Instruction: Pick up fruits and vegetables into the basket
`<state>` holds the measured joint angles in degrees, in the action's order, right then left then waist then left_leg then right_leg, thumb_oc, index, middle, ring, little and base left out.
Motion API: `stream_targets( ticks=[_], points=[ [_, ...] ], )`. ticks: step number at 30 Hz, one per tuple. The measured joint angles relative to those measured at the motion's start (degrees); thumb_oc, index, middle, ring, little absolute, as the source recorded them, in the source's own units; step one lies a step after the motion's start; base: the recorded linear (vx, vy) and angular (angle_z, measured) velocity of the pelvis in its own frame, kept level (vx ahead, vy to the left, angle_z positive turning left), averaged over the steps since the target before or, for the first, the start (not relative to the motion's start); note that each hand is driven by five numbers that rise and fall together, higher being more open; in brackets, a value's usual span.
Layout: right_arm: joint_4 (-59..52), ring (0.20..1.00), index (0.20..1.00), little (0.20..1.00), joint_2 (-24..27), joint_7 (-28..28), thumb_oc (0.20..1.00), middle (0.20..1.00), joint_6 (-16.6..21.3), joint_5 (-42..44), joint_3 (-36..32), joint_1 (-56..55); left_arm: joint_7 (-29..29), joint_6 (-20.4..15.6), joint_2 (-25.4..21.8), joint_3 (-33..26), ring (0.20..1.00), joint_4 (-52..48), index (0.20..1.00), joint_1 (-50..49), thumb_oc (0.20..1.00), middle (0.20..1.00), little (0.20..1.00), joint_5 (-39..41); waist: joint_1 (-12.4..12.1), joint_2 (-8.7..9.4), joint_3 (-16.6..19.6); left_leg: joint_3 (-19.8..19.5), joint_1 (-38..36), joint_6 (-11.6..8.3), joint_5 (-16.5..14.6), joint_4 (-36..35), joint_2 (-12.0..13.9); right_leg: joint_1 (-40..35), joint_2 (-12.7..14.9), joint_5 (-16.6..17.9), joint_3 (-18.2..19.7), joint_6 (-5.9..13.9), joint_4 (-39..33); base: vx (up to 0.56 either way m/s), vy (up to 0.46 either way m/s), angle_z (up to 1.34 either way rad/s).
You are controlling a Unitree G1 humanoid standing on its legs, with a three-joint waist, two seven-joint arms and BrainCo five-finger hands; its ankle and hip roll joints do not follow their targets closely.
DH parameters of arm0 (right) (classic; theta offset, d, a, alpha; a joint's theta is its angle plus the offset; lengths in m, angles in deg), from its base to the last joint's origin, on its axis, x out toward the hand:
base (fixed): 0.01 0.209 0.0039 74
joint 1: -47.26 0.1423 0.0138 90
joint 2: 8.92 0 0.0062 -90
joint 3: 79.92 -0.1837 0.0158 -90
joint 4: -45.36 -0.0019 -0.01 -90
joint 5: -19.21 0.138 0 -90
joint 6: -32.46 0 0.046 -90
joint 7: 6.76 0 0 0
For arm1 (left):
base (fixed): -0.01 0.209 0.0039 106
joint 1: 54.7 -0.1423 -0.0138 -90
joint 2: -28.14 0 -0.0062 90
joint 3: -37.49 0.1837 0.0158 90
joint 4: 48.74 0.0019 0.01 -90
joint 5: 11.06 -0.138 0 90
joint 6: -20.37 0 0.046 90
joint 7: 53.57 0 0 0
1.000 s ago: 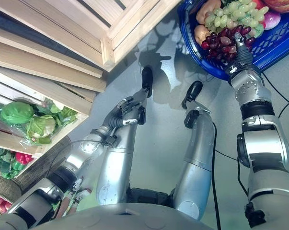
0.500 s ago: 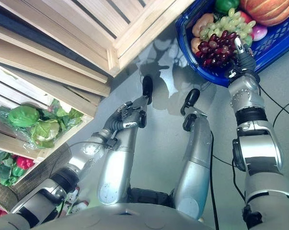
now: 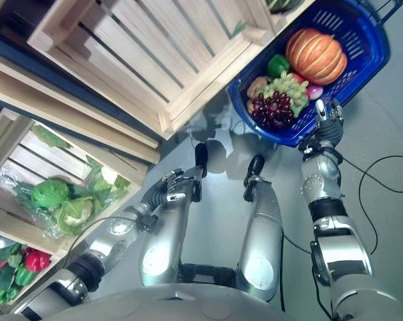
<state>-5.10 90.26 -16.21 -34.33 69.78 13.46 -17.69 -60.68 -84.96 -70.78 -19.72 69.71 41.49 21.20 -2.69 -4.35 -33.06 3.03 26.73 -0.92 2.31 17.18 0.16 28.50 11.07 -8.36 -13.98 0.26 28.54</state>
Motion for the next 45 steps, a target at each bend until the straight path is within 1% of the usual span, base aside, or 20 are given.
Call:
stream_targets(
  ticks=[4,6,8,10,11,12,14,16,19,21,23,25,26,29,32,33,35,37,40,45],
  points=[
    [-5.6,1.000,1.000,1.000,-1.1,1.0,1.000,1.000,2.5,-6.7,1.0,-7.7,-0.2,-0.9,1.2,-3.1,1.000,0.4,1.000,-2.5,1.000,1.000,1.000,1.5,0.9,0.39,0.1,1.7,-9.2,0.27,-0.2,-3.7,0.9,-9.5,-1.8,2.2,0.7,0.91,-6.3,0.05,0.076,-0.23],
    [-8.4,1.000,1.000,1.000,-1.6,1.9,1.000,1.000,3.2,-9.9,1.1,-11.9,-0.9,-1.2,2.3,-5.6,1.000,0.5,1.000,-4.7,1.000,1.000,1.000,2.4,1.8,1.17,0.6,2.2,-14.5,0.44,-0.1,-6.8,0.9,-14.6,-2.3,2.8,0.9,1.79,-9.9,0.10,0.044,-0.15],
    [-8.8,1.000,1.000,1.000,-2.2,2.7,1.000,1.000,3.1,-13.7,1.4,-15.8,-1.1,-1.3,2.4,-7.3,1.000,0.6,1.000,-7.6,1.000,1.000,1.000,2.5,2.6,2.94,4.2,2.5,-16.5,0.18,0.0,-9.2,0.9,-16.4,-2.8,3.2,0.9,2.01,-12.4,0.12,0.025,-0.09],
    [-9.5,1.000,1.000,1.000,-2.8,2.9,1.000,1.000,2.8,-17.1,1.6,-18.7,-1.0,-1.2,2.8,-8.4,1.000,0.7,1.000,-9.2,1.000,1.000,1.000,2.5,2.7,4.04,6.0,2.5,-19.4,0.11,0.7,-11.2,1.1,-19.6,-3.5,4.3,0.8,1.83,-15.0,0.11,0.023,-0.04],
    [-9.9,1.000,1.000,1.000,-3.2,3.1,1.000,1.000,2.2,-19.0,2.0,-20.0,-0.9,-1.2,3.1,-9.1,1.000,0.8,1.000,-10.1,1.000,1.000,1.000,2.5,2.7,4.45,7.4,2.5,-20.9,0.02,0.7,-12.3,1.2,-21.2,-3.8,4.7,0.8,1.95,-16.7,0.12,0.022,-0.07],
    [-10.0,1.000,1.000,1.000,-3.6,3.8,1.000,1.000,1.1,-21.7,2.9,-22.0,-1.0,-1.2,3.8,-10.1,1.000,1.9,1.000,-11.5,1.000,1.000,1.000,2.5,2.7,4.91,10.7,2.6,-22.0,-0.01,0.7,-13.5,1.5,-22.5,-4.0,5.0,0.7,2.15,-18.3,0.11,0.019,-0.06],
    [-10.1,1.000,1.000,1.000,-4.0,5.3,1.000,1.000,-0.4,-24.2,3.9,-23.5,-0.7,-1.3,4.5,-11.5,1.000,2.7,1.000,-12.4,1.000,1.000,1.000,2.0,2.7,5.27,12.9,2.6,-24.6,-0.06,0.7,-15.1,1.5,-25.3,-4.3,5.2,0.6,2.41,-20.2,0.09,0.001,0.00],
    [-10.0,1.000,1.000,1.000,-4.3,7.8,1.000,1.000,-2.5,-26.7,5.1,-25.6,0.1,-1.5,5.0,-13.0,1.000,3.8,1.000,-13.4,1.000,1.000,1.000,1.4,2.4,5.46,16.2,2.6,-26.5,-0.21,0.5,-16.5,1.5,-27.4,-4.6,5.3,0.6,2.57,-22.1,0.05,-0.010,0.01],
    [-9.6,1.000,1.000,1.000,-4.5,10.8,1.000,1.000,-5.9,-27.7,6.6,-26.8,0.0,-1.1,6.1,-15.8,1.000,6.7,1.000,-13.9,1.000,1.000,1.000,1.3,1.9,5.69,18.9,2.6,-28.6,-0.34,0.4,-17.6,1.6,-29.8,-5.1,5.4,0.5,2.70,-23.9,0.00,0.000,0.00],
    [-6.5,1.000,1.000,1.000,-5.3,12.9,1.000,1.000,-9.2,-27.5,6.6,-26.8,-0.1,-1.0,6.3,-16.3,1.000,8.7,1.000,-14.0,1.000,1.000,1.000,0.4,1.5,6.14,20.3,2.6,-29.5,-0.48,0.3,-17.8,1.6,-31.0,-5.4,5.6,0.4,2.68,-24.9,-0.02,-0.006,0.00],
    [-3.0,1.000,1.000,1.000,-6.2,16.5,1.000,1.000,-13.8,-27.8,6.8,-26.9,-0.7,-0.3,6.3,-16.5,1.000,10.7,1.000,-14.1,1.000,1.000,1.000,-0.3,1.0,6.81,21.8,2.5,-29.6,-0.65,0.3,-18.0,1.6,-31.4,-5.6,5.7,0.3,2.59,-25.6,0.00,0.000,0.00],
    [3.3,1.000,1.000,1.000,-7.0,19.7,1.000,1.000,-16.8,-28.5,8.2,-26.0,-2.8,1.4,6.8,-17.2,1.000,15.1,1.000,-13.5,1.000,1.000,1.000,-0.5,0.7,7.16,22.1,2.3,-31.2,-0.91,0.6,-18.9,1.7,-33.4,-5.9,6.1,-0.1,2.50,-27.0,0.01,-0.017,0.09],
    [7.4,1.000,1.000,1.000,-7.7,21.6,1.000,1.000,-19.5,-29.4,9.2,-26.2,-4.3,3.0,7.3,-17.4,1.000,18.8,1.000,-12.9,1.000,1.000,1.000,-0.9,0.6,7.25,23.1,2.0,-31.9,-0.98,0.7,-19.5,1.7,-34.4,-6.0,6.1,-0.8,2.59,-27.7,-0.01,0.002,0.17],
    [16.1,1.000,1.000,1.000,-9.4,24.4,1.000,1.000,-22.4,-31.6,11.3,-26.2,-7.6,5.4,8.3,-17.4,1.000,24.7,1.000,-12.1,1.000,1.000,1.000,-2.9,-0.2,7.14,24.6,1.9,-32.7,-1.10,1.1,-20.7,1.7,-34.9,-6.1,6.1,-1.0,2.87,-28.6,-0.01,0.016,0.06],
    [22.3,1.000,1.000,1.000,-11.4,26.2,1.000,1.000,-25.2,-33.9,11.6,-25.7,-10.9,8.6,9.1,-17.4,1.000,29.7,1.000,-11.3,1.000,1.000,1.000,-3.0,-0.2,6.82,24.8,1.6,-33.2,-1.07,1.4,-20.8,1.6,-36.1,-6.1,6.4,-1.4,2.73,-29.1,-0.01,0.054,0.07],
    [23.5,1.000,1.000,1.000,-11.7,26.9,1.000,1.000,-25.9,-33.8,11.3,-25.4,-11.6,9.1,9.2,-17.5,1.000,30.8,1.000,-10.9,1.000,1.000,1.000,-3.0,-0.2,6.67,24.9,1.4,-33.3,-1.07,1.4,-20.8,1.6,-36.2,-6.1,6.5,-1.5,2.78,-29.5,0.03,0.053,0.07],
    [26.9,1.000,1.000,1.000,-12.0,28.5,1.000,1.000,-28.8,-32.9,10.3,-24.0,-13.7,11.8,9.7,-17.8,1.000,33.5,1.000,-9.5,1.000,1.000,1.000,-2.7,-0.1,6.22,25.2,1.1,-33.7,-1.05,1.4,-20.9,1.6,-37.4,-6.1,7.0,-2.0,2.84,-30.5,0.03,0.050,0.10],
    [29.2,1.000,1.000,1.000,-11.9,29.1,1.000,1.000,-31.1,-30.8,8.5,-22.9,-15.5,14.5,10.3,-19.8,1.000,34.8,1.000,-9.1,1.000,1.000,1.000,-1.9,-0.2,5.56,25.7,1.1,-34.6,-1.04,1.4,-21.5,1.6,-38.2,-5.9,7.0,-2.2,2.86,-30.8,0.04,0.051,0.06],
    [30.8,1.000,1.000,1.000,-11.0,31.1,1.000,1.000,-31.8,-30.4,8.0,-22.3,-17.9,18.3,10.4,-21.4,1.000,37.7,1.000,-7.7,1.000,1.000,1.000,-0.3,-0.1,4.54,26.7,1.1,-35.2,-1.03,1.4,-21.7,1.5,-39.0,-6.0,7.1,-2.3,2.91,-31.4,0.01,0.023,0.01],
    [31.0,1.000,1.000,1.000,-10.3,32.5,1.000,1.000,-31.8,-30.5,8.0,-22.4,-18.0,20.3,10.6,-21.4,1.000,39.6,1.000,-6.1,1.000,1.000,1.000,-2.5,0.0,3.96,27.0,0.8,-35.9,-1.10,1.4,-21.7,1.3,-40.1,-6.3,7.1,-2.4,2.85,-31.7,0.03,0.015,0.01]
  ],
)
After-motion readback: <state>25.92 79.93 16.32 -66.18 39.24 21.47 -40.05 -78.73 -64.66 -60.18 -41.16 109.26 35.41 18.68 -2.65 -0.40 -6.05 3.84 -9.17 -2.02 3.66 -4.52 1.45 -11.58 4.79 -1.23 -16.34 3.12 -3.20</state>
